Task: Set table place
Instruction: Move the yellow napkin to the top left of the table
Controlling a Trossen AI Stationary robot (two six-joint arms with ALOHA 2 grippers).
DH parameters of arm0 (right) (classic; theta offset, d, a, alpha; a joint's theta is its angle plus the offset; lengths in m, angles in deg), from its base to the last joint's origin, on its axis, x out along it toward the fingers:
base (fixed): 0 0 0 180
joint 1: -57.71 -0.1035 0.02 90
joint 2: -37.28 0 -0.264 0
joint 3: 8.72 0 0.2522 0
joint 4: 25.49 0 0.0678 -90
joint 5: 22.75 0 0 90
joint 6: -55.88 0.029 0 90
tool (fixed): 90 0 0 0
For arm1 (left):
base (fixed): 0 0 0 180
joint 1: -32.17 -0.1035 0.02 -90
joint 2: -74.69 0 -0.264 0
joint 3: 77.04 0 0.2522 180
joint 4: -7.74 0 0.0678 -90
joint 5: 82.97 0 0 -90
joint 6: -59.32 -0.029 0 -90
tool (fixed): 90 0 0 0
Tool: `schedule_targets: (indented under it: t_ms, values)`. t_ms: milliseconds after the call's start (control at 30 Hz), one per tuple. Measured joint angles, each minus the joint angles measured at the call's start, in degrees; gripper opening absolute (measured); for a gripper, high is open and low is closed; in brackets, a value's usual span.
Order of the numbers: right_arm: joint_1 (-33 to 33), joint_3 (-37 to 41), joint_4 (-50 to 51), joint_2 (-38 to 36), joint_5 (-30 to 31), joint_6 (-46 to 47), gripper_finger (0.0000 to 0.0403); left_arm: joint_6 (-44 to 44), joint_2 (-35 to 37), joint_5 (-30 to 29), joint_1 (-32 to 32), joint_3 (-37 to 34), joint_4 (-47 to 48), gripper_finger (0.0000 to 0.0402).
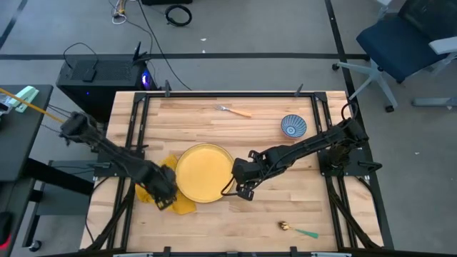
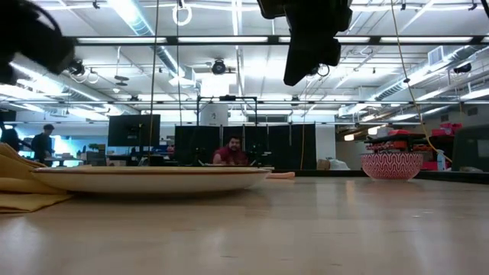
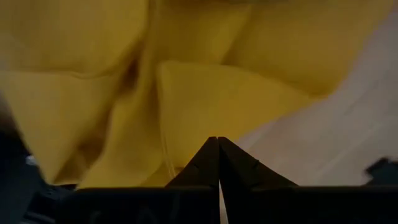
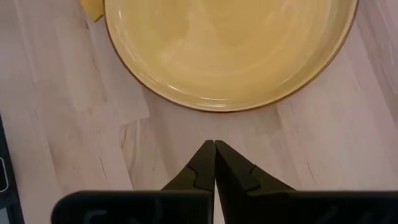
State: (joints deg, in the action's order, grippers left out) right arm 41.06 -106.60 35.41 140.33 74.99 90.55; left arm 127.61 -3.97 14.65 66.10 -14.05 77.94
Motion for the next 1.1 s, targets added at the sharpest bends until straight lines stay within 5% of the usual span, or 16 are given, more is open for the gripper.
schedule_targets:
  t_ms: [233,500,833,1100]
  values:
    - [0.0,0.0,0.0,0.0,0.0,-0.4,0.0016,0.0,-9.9,0.1,2.7,0.0,-8.1,0.0009]
    - [0.0,0.0,0.0,0.0,-0.1,0.1,0.0016,-1.6,-17.9,-1.2,2.3,0.3,-6.0,0.0009]
    - [-0.9,0.0,-0.3,0.0,-0.1,0.3,0.0016,-1.6,-14.7,-10.0,-4.8,-3.5,0.9,0.0009]
    - [-0.9,0.0,-0.8,0.0,-0.1,1.5,0.0016,-7.3,-8.4,-12.3,-16.8,-9.8,-0.9,0.0009]
